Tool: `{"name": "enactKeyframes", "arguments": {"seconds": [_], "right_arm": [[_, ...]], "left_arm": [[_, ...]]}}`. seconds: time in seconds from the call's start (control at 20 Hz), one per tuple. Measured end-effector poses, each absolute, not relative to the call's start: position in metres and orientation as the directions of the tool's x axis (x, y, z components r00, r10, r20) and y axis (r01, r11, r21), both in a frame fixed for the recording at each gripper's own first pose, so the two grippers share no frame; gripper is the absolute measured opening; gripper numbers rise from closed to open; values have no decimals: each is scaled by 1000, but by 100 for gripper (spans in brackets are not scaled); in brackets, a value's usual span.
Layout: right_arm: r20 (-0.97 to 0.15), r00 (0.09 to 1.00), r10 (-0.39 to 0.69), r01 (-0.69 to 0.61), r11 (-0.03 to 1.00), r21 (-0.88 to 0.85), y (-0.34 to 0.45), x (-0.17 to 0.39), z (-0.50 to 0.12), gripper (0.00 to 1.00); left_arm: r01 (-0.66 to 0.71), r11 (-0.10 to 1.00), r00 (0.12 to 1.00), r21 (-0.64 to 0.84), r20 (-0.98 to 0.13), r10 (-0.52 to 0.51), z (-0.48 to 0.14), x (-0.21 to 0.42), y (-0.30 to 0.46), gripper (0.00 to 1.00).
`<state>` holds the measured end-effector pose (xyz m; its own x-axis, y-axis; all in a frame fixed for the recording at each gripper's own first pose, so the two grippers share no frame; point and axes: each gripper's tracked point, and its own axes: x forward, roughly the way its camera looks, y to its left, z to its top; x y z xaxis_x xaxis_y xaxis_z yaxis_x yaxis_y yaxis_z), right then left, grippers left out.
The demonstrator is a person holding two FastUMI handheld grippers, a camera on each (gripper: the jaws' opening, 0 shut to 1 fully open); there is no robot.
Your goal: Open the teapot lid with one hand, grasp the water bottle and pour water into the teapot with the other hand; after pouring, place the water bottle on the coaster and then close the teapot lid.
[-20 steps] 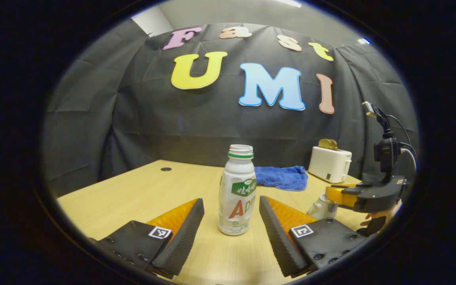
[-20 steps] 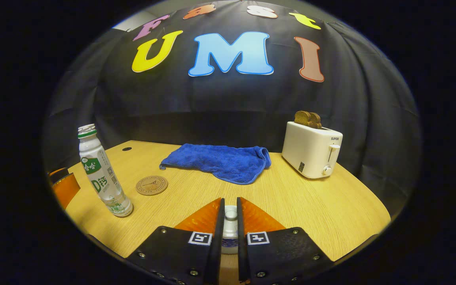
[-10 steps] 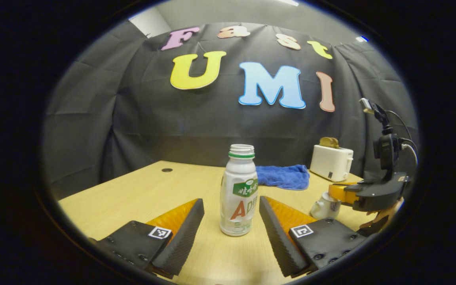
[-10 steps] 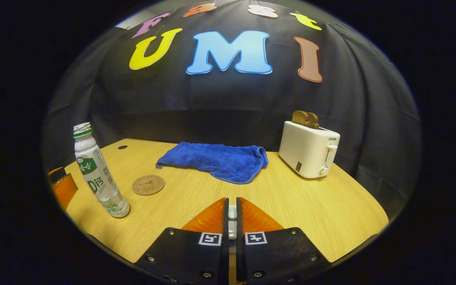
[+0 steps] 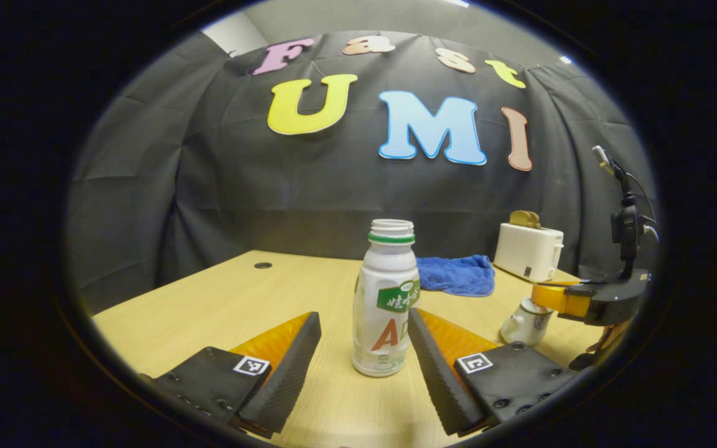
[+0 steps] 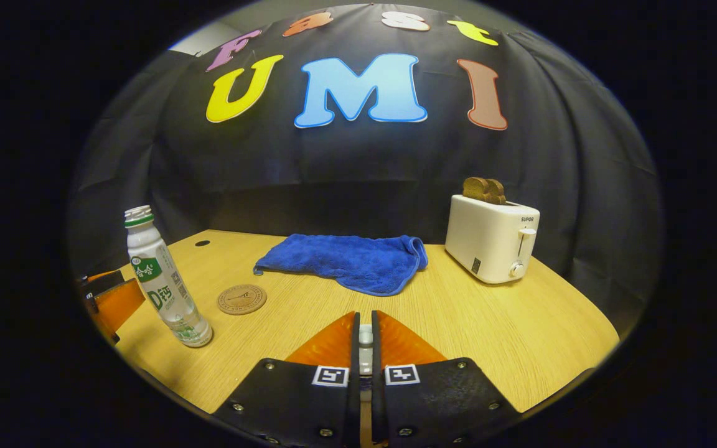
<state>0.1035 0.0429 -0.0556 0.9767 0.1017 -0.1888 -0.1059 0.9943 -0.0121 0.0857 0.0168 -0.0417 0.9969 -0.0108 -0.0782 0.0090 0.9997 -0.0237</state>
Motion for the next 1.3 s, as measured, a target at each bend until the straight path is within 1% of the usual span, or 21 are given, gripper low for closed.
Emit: {"name": "enactKeyframes", "arguments": {"seconds": [0.1,0.3,0.35,0.6,0.75,1.0,1.15,1.2,1.3], "right_arm": [[-161,982,98,-104,994,-29,41,101,-45,7],[-121,986,115,-116,993,-3,38,91,-25,7],[-102,988,113,-114,993,0,35,86,-18,7],[-66,992,109,-110,994,-16,25,73,-1,7],[-71,990,121,-122,992,-9,26,68,-4,7],[-93,987,134,-132,991,20,24,66,-13,7],[-97,987,129,-127,992,22,18,66,-15,7],[-98,987,127,-125,992,23,16,65,-15,7],[-98,988,121,-118,992,32,12,65,-16,6]], "left_arm": [[13,1000,997,-24,-69,-15,-40,89,17,99],[41,998,997,-39,-63,-43,-41,99,14,89],[49,998,997,-48,-64,-52,-42,100,13,88],[85,996,995,-21,-50,-86,-38,112,3,99],[99,995,994,10,-36,-99,-35,123,-2,99],[126,992,991,33,-56,-124,-46,142,-10,99],[141,990,988,28,-68,-139,-55,152,-15,95],[145,989,987,29,-77,-142,-59,155,-16,100],[156,987,984,34,-91,-152,-64,159,-18,100]]}}
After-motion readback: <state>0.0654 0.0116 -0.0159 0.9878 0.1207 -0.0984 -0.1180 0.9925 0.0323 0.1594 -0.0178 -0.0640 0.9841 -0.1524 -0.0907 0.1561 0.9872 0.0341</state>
